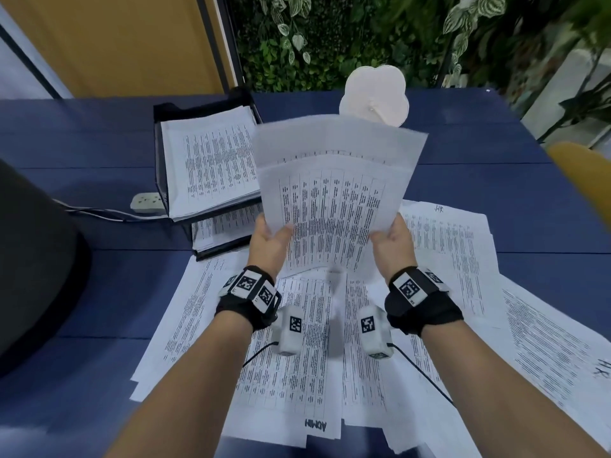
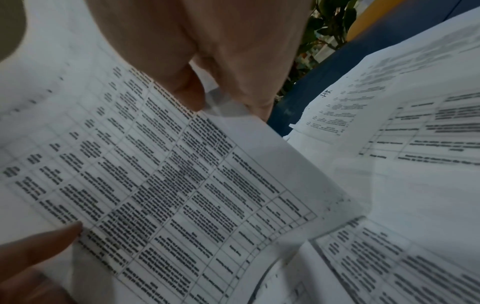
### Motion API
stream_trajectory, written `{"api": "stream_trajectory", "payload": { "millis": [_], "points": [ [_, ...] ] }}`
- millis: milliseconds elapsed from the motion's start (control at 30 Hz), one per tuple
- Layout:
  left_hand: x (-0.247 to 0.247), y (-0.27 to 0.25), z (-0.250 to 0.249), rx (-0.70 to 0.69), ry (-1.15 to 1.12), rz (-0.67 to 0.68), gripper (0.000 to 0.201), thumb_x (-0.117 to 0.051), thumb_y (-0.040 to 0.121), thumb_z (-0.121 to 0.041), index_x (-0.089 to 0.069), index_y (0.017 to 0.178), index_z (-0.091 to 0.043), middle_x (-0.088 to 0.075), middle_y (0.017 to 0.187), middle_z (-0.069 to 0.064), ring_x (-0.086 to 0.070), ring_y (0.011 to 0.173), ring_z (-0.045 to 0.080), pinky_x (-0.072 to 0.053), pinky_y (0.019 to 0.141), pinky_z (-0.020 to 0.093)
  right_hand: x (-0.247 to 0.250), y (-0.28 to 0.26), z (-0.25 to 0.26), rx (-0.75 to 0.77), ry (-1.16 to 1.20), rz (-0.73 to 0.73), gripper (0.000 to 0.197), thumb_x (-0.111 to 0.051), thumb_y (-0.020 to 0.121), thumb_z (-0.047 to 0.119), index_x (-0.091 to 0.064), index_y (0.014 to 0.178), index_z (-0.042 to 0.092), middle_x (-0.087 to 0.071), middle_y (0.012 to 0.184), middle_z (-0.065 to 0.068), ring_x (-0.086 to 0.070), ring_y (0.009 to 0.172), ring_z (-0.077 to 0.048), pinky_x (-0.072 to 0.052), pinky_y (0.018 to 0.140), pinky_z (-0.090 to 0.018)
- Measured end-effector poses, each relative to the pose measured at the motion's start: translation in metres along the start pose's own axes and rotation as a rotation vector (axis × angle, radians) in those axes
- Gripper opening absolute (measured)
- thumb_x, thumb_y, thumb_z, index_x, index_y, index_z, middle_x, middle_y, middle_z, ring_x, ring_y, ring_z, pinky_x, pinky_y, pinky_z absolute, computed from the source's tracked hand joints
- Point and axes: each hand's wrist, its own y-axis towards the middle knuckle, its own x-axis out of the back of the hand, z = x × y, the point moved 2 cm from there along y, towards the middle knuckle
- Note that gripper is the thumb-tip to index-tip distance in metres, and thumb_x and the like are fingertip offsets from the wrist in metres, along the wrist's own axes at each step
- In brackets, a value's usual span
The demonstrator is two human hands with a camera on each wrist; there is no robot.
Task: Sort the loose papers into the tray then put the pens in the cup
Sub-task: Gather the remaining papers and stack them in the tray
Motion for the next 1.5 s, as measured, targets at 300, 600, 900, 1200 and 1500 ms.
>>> {"api": "stream_trajectory", "payload": {
  "millis": [300, 600, 900, 1200, 1500],
  "points": [
    [0.005, 0.004, 0.006, -0.041, 0.022, -0.011, 0.035, -0.058, 0.092, -0.024, -0.049, 0.126, -0.019, -0.060, 0.123, -0.004, -0.055, 0.115, 0.013, -0.042, 0.100, 0.034, 0.003, 0.004, -0.019, -0.136, -0.083, 0.061, 0.025, -0.048, 0.090, -0.001, -0.049, 0.111, 0.013, -0.056, 0.090, 0.007, -0.056, 0.081, -0.011, -0.043, 0.066, -0.018],
    [0.024, 0.000, 0.015, -0.018, 0.023, -0.069, 0.031, -0.057, 0.094, -0.015, -0.050, 0.124, -0.019, -0.062, 0.116, -0.005, -0.058, 0.108, 0.014, -0.044, 0.094, 0.031, 0.001, -0.003, -0.039, -0.184, -0.265, 0.157, 0.018, -0.052, 0.095, 0.017, -0.060, 0.110, 0.009, -0.062, 0.097, -0.006, -0.054, 0.083, -0.020, -0.040, 0.074, -0.026],
    [0.055, -0.024, 0.076, 0.231, 0.411, -0.093, 0.043, -0.055, 0.095, -0.021, -0.045, 0.134, -0.006, -0.056, 0.132, 0.012, -0.053, 0.120, 0.028, -0.041, 0.095, 0.032, -0.016, -0.029, -0.073, -0.381, -0.574, 0.379, 0.042, -0.045, 0.097, 0.013, -0.041, 0.136, -0.002, -0.048, 0.136, -0.014, -0.047, 0.126, -0.031, -0.038, 0.099, -0.031],
    [0.087, -0.025, 0.090, 0.265, 0.370, -0.155, 0.038, -0.058, 0.094, -0.022, -0.051, 0.128, -0.007, -0.060, 0.120, 0.010, -0.057, 0.103, 0.024, -0.045, 0.083, 0.029, -0.041, -0.029, -0.071, -0.357, -0.613, 0.438, 0.029, -0.043, 0.096, 0.010, -0.052, 0.122, -0.001, -0.056, 0.126, -0.020, -0.055, 0.113, -0.035, -0.045, 0.094, -0.038],
    [0.134, -0.006, 0.078, 0.292, 0.272, -0.138, 0.031, -0.060, 0.091, -0.033, -0.054, 0.112, -0.012, -0.067, 0.109, 0.010, -0.064, 0.090, 0.026, -0.053, 0.068, 0.033, -0.102, 0.002, -0.048, -0.322, -0.577, 0.465, 0.031, -0.046, 0.093, 0.006, -0.054, 0.122, -0.004, -0.058, 0.125, -0.021, -0.056, 0.110, -0.036, -0.044, 0.094, -0.038]
  ]
}}
